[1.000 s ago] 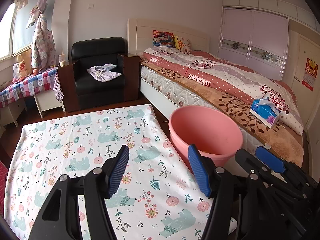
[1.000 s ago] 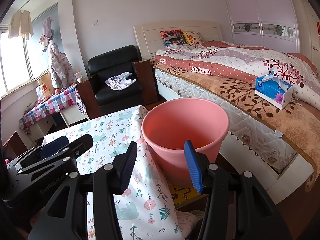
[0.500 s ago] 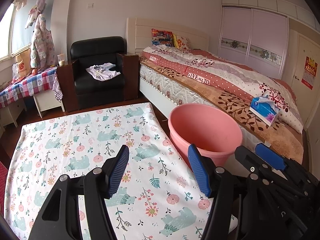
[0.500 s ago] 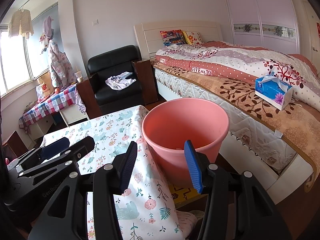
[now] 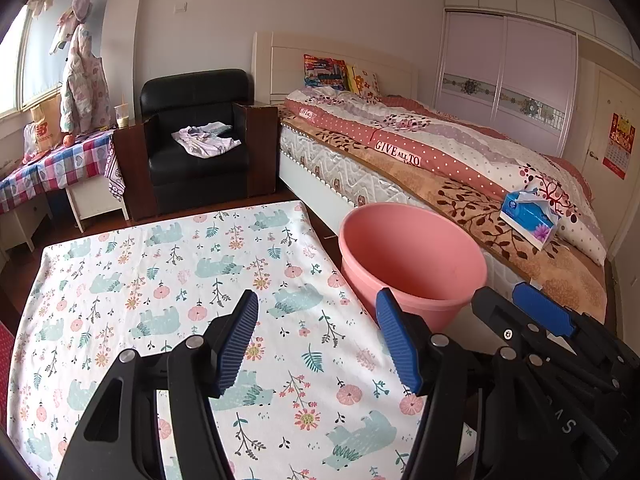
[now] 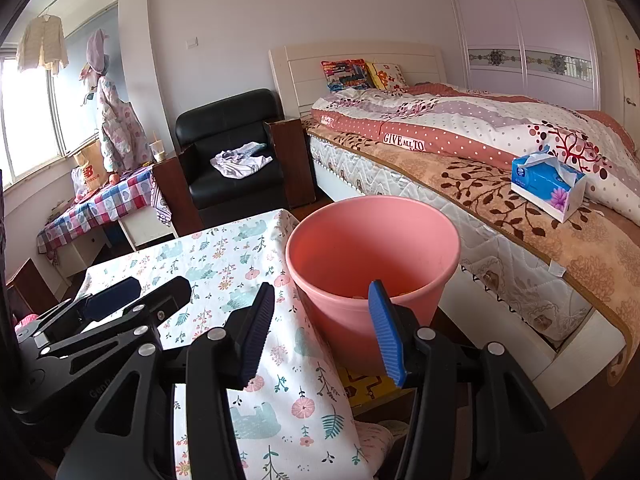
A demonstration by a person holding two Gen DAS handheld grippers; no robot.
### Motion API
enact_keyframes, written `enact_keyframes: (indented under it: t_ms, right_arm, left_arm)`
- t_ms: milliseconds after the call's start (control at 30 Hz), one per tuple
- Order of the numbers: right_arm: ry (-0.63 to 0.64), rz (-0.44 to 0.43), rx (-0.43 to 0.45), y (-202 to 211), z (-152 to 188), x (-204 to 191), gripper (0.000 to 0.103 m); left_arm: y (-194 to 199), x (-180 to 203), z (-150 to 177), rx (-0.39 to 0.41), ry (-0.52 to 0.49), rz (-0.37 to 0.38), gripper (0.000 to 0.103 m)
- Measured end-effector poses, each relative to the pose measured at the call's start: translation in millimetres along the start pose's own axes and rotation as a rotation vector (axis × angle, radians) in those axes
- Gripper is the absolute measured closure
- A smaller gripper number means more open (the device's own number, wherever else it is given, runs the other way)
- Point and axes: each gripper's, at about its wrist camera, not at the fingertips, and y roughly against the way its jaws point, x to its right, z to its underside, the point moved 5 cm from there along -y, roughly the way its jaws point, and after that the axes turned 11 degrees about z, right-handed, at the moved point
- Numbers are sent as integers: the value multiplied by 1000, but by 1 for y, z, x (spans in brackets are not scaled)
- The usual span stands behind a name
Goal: Collect trash
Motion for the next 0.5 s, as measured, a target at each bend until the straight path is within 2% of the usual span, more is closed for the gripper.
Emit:
enact_keyframes:
  t_ms: [500]
  right_arm:
    - [4, 1, -2, 0, 1, -1, 53]
  left_arm:
    - [-3, -2, 0, -18, 7, -4, 42]
